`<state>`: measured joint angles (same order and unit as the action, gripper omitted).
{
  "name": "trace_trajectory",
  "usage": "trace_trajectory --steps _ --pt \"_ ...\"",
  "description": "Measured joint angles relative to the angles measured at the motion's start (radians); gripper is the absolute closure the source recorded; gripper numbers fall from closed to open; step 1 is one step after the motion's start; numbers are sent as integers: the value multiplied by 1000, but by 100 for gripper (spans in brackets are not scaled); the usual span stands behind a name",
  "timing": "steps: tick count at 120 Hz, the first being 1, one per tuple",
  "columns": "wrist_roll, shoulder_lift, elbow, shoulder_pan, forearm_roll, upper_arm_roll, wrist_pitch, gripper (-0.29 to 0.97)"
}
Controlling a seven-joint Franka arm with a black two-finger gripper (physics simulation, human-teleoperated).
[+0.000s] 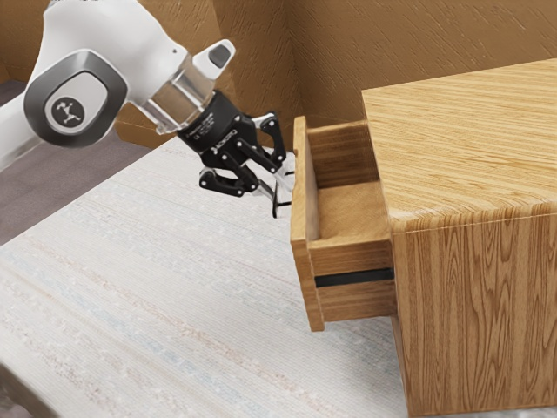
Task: Pull the drawer handle with one arm to open the drawer
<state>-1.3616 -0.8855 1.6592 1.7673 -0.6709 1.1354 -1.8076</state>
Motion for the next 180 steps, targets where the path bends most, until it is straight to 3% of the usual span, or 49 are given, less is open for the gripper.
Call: trace_trajectory --steps 70,180 --pt "1 2 56 -81 25 -45 -22 63" --pt "2 -1 164 -281 66 -124 -32 63"
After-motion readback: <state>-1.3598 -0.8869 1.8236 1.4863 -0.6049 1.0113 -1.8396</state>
